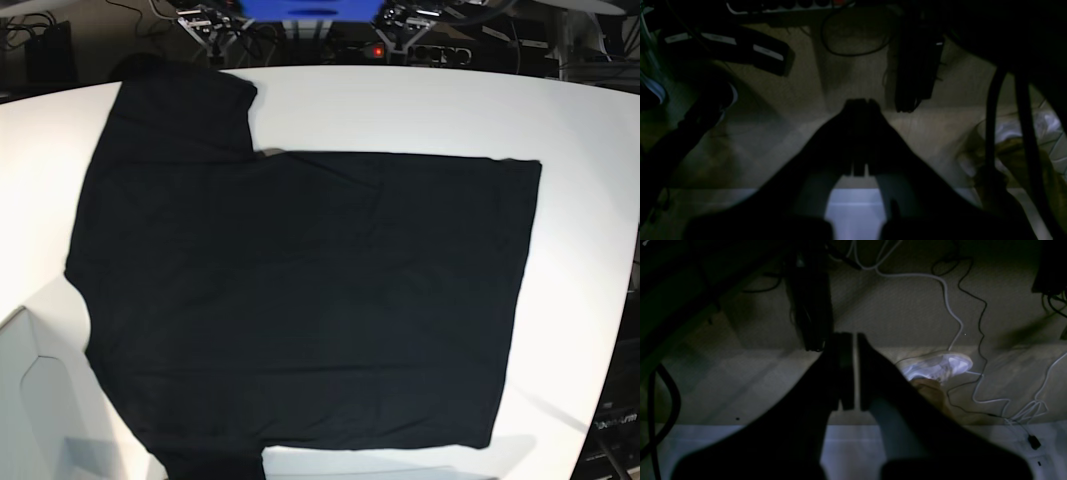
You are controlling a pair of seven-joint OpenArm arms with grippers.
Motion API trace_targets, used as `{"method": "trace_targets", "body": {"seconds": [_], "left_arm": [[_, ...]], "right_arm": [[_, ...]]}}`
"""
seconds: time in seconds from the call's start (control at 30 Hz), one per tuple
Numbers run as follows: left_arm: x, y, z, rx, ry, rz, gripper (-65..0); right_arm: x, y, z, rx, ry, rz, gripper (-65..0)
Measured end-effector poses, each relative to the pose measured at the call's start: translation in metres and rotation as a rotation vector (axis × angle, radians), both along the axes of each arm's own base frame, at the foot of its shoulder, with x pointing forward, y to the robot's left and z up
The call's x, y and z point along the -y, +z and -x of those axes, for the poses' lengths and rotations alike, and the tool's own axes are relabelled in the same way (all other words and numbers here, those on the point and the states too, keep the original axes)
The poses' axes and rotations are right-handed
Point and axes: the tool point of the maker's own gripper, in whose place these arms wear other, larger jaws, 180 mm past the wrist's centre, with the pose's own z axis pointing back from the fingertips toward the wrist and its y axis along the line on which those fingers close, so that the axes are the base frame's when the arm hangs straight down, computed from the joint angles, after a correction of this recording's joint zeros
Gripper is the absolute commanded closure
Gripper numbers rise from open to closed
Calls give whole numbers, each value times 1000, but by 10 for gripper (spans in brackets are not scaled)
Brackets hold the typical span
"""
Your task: Fold the T-shirt properly
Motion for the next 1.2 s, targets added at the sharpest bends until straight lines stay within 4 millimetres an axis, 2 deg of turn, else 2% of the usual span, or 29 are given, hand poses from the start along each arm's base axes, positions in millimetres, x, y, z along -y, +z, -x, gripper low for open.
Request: {"method": "trace_targets", "body": {"seconds": [0.2,0.4,0.47,0.63,1.2], "left_arm": [[0,0,1,-3,0,-1,0],[-3,0,2,-4,-1,-6,0],[-5,0,2,-5,-1,-9,0],[-5,0,2,-5,-1,-10,0],[-5,0,0,0,-1,-10,0]], "right_arm": [[1,0,3,0,0,1,-151],[1,0,4,-1,0,1,-157],[0,0,4,-3,0,1,-140],[0,0,5,-5,0,0,0],[0,0,5,-5,0,0,0]]}}
